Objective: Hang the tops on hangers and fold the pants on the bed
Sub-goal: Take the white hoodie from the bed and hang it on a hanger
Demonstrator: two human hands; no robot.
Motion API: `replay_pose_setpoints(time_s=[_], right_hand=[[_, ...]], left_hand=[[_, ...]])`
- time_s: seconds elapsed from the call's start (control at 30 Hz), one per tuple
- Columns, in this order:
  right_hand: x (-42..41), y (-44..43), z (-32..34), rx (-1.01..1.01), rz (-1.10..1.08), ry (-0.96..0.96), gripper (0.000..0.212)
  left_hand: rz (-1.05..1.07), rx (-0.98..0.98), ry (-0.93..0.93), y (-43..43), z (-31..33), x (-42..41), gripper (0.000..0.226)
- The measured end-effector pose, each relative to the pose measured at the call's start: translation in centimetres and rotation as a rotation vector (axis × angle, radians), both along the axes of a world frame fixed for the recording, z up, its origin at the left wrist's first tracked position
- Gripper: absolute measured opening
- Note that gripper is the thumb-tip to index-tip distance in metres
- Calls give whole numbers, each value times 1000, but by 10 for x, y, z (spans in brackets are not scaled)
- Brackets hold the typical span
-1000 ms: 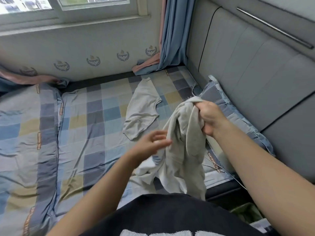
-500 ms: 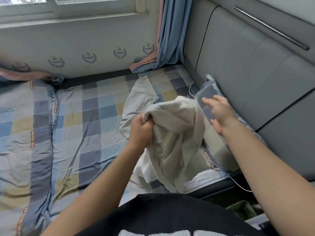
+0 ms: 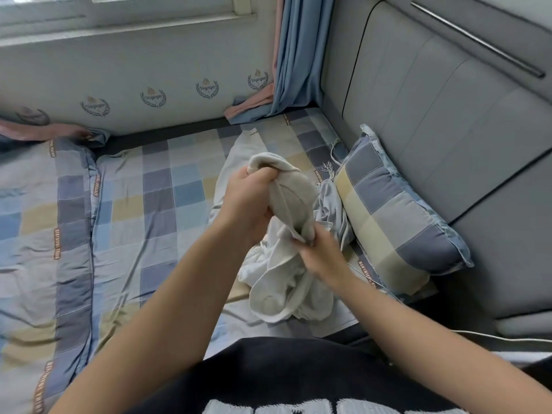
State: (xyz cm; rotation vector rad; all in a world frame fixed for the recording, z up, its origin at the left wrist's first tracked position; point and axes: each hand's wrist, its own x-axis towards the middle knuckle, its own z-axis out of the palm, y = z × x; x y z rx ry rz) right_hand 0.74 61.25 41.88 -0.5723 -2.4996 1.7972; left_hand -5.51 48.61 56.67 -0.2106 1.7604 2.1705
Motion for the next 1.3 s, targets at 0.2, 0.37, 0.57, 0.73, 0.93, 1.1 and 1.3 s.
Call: replay_pose_setpoints(time_s=[0.2,0.37,0.57,0.73,0.93,1.1,1.3], right_hand=[[-15,48,22,-269,-38,11,27],[-41,59,81,-644,-182,94,17],[-57,73,147,-742,-19,128,44],[-73,95,168,-570,-130,150,34],[-62,99,124,-57,-190,142,31],[1,52,81,22,89,102,17],[55,-2,40,203,100,-53,128]], left_hand=[[-66,-123,147,-28,-24,-24,19],[-440,-384,251,-35,-84,-10,82],[-651,-540,323,-8,-137,15,91],[-571,-729,471,4,-141,15,19],[-251,-548,372,1,-109,8,23],[-3,-210,21,10,-76,-4,19],[94,6,-262,22,-56,1,22]])
